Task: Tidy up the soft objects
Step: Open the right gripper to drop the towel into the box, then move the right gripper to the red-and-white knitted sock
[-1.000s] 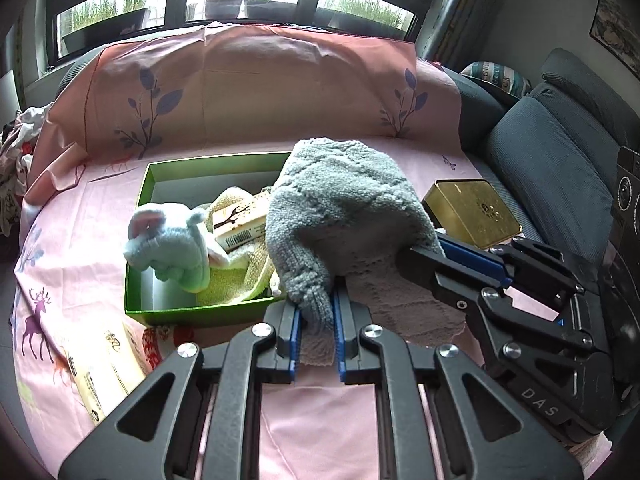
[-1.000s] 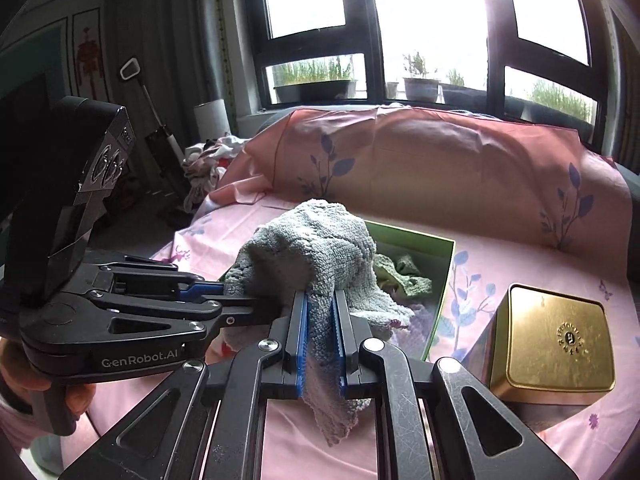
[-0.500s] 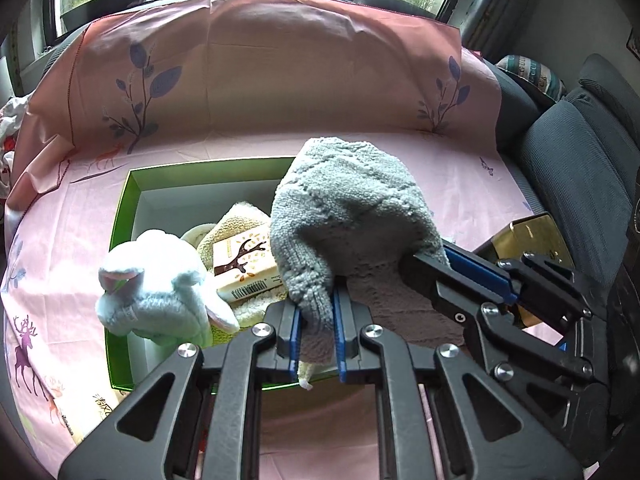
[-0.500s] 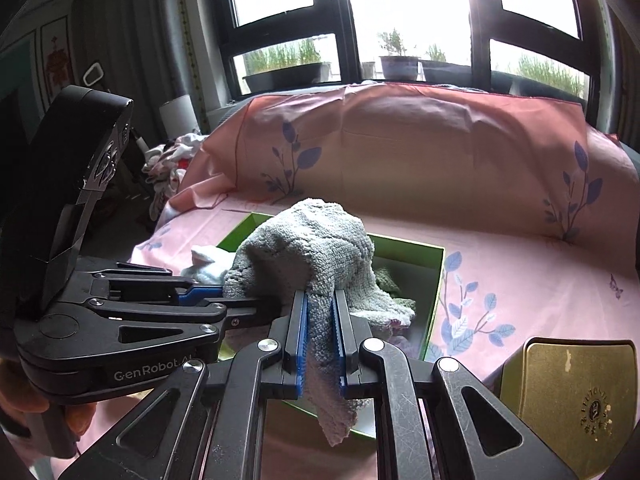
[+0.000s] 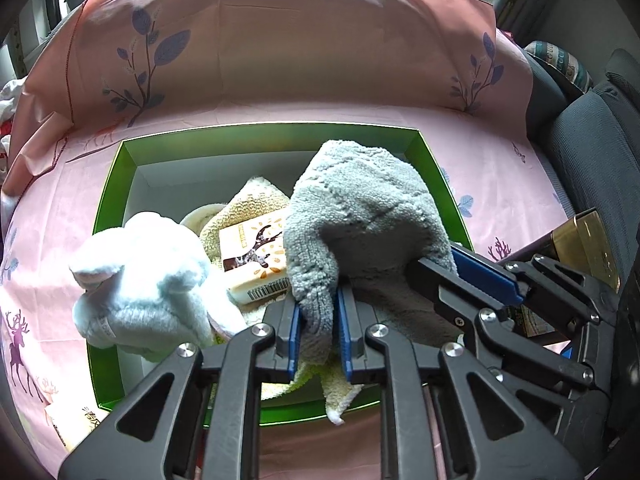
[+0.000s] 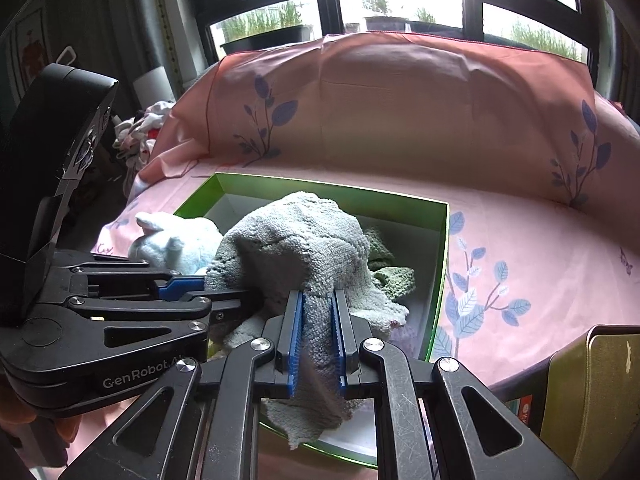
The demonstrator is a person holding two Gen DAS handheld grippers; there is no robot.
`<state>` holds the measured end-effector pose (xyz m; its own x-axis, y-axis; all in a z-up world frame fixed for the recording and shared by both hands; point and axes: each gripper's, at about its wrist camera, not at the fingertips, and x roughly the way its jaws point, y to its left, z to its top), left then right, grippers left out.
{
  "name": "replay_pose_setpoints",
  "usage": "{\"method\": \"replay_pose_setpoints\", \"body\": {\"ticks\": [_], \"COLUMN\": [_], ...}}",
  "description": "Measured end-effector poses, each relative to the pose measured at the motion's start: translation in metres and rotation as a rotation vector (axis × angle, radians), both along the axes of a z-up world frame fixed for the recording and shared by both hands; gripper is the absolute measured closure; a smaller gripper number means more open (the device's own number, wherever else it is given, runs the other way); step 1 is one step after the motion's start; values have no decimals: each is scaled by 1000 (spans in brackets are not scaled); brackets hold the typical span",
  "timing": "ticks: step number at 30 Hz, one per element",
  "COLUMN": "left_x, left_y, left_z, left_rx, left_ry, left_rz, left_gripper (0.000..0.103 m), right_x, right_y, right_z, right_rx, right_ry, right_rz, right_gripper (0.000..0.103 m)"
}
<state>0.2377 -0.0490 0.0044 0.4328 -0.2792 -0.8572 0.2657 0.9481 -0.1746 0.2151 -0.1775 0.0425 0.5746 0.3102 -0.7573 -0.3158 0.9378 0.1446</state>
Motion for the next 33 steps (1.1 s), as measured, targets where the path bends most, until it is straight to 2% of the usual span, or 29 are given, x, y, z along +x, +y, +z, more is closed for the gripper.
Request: {"method": "replay_pose_setpoints", "body": {"ticks": [1, 3, 4, 6, 8, 10, 12, 14, 20, 22, 23, 25, 33], "left_x": [0, -2, -3, -6, -10, -16, -24, -35, -70, -84, -91, -106, -150], "left_y": [0, 1, 3, 8, 14, 20, 25, 31, 44, 44, 45, 45, 50], "left_z": [1, 3, 4, 7, 10, 15, 19, 24, 36, 40, 42, 45, 48], "left_rx": [4, 24, 28, 32, 35, 45, 52, 37, 42, 45, 43, 40, 21], "left_ry": [-3, -13, -19, -28, -29, -38, -44, -49, -66, -81, -97, -120, -143], "left_rz": [3, 22, 28, 42, 54, 63, 74, 81, 110, 109, 110, 103, 118], "left_gripper": [81, 66, 63, 44, 32, 25, 19, 16, 15, 6, 1, 1, 1], "right_x": [-1, -5, -7, -11, -17, -24, -32, -42, -73, -85, -90, -101, -140], "right_y": [0, 1, 1, -1, -2, -4, -6, -8, -10, -11, -12, -13, -15], "right_z": [1, 4, 6, 11, 17, 22, 29, 35, 50, 54, 55, 56, 72], "right_rx": [-5, -25, -34, -43, -45, -52, -54, -47, -46, -36, -32, -30, -51], "right_ry": [-2, -14, -21, -29, -40, -52, -72, -93, -110, -120, -122, -119, -152], "right_rz": [-4, -13, -18, -29, -34, -42, -56, -63, -69, -73, -80, -93, -105], "right_gripper": [91, 89, 88, 84, 80, 71, 51, 42, 40, 38, 34, 28, 28]}}
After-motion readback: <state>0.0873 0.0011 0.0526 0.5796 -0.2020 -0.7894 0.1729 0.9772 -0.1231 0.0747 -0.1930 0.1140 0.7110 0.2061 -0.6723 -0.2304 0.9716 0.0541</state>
